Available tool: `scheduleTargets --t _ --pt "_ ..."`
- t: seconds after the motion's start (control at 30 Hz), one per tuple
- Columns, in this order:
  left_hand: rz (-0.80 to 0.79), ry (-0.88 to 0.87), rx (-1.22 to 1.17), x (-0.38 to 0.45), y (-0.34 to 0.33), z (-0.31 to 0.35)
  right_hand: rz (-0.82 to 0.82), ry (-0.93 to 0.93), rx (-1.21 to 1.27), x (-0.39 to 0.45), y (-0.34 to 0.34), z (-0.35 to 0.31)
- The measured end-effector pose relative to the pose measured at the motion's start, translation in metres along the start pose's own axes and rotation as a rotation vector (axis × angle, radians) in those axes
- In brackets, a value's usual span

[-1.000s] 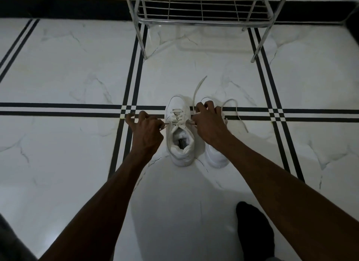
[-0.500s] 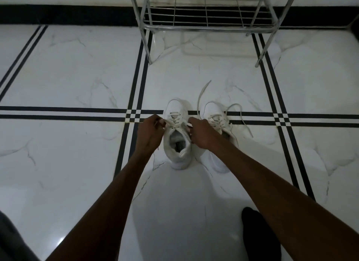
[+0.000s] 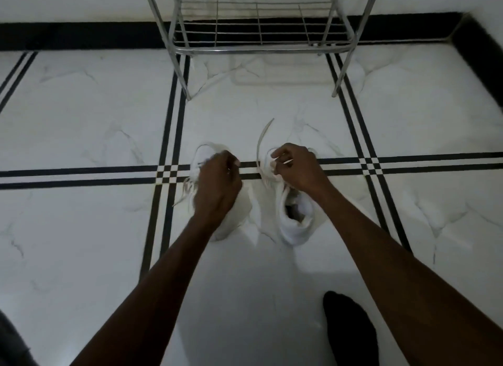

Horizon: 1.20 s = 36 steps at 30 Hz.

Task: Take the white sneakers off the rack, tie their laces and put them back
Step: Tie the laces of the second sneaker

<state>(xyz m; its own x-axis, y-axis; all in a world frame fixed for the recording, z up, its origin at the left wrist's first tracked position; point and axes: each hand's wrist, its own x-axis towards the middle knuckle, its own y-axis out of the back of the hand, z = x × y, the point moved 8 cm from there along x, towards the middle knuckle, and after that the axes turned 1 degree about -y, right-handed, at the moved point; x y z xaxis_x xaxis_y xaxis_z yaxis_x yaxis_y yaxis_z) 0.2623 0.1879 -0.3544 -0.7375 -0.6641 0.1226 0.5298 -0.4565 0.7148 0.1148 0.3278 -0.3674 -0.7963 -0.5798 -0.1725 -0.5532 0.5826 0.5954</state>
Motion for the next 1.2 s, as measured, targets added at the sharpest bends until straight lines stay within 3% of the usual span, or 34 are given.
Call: scheduleTargets --t 0.2,0.37,0.67,0.93,1.1,1.2 --pt "-0.337 0.212 -0.155 -0.025 -0.096 0.015 0.045 -0.186 -0.166 -0.017 0.053 0.061" --pt "-0.252 0.295 -0.227 -0.027 -0.104 0.008 -0.106 -0.284 0.092 -0.029 0.026 0.089" --pt "-0.224 0.289 -0.388 -0.016 -0.106 0.019 0.034 -0.185 0.078 -0.023 0.011 0.072" --pt "-0.158 0.063 -0.178 -0.012 -0.095 0.025 0.176 -0.157 -0.031 -0.026 0.015 0.071" --pt "-0.122 0.115 -0.223 -0.012 -0.093 0.014 0.156 -0.284 0.056 -0.025 0.003 0.084" --pt "-0.236 0.223 -0.381 -0.012 -0.101 0.007 0.085 -0.318 0.276 -0.024 0.002 0.085"
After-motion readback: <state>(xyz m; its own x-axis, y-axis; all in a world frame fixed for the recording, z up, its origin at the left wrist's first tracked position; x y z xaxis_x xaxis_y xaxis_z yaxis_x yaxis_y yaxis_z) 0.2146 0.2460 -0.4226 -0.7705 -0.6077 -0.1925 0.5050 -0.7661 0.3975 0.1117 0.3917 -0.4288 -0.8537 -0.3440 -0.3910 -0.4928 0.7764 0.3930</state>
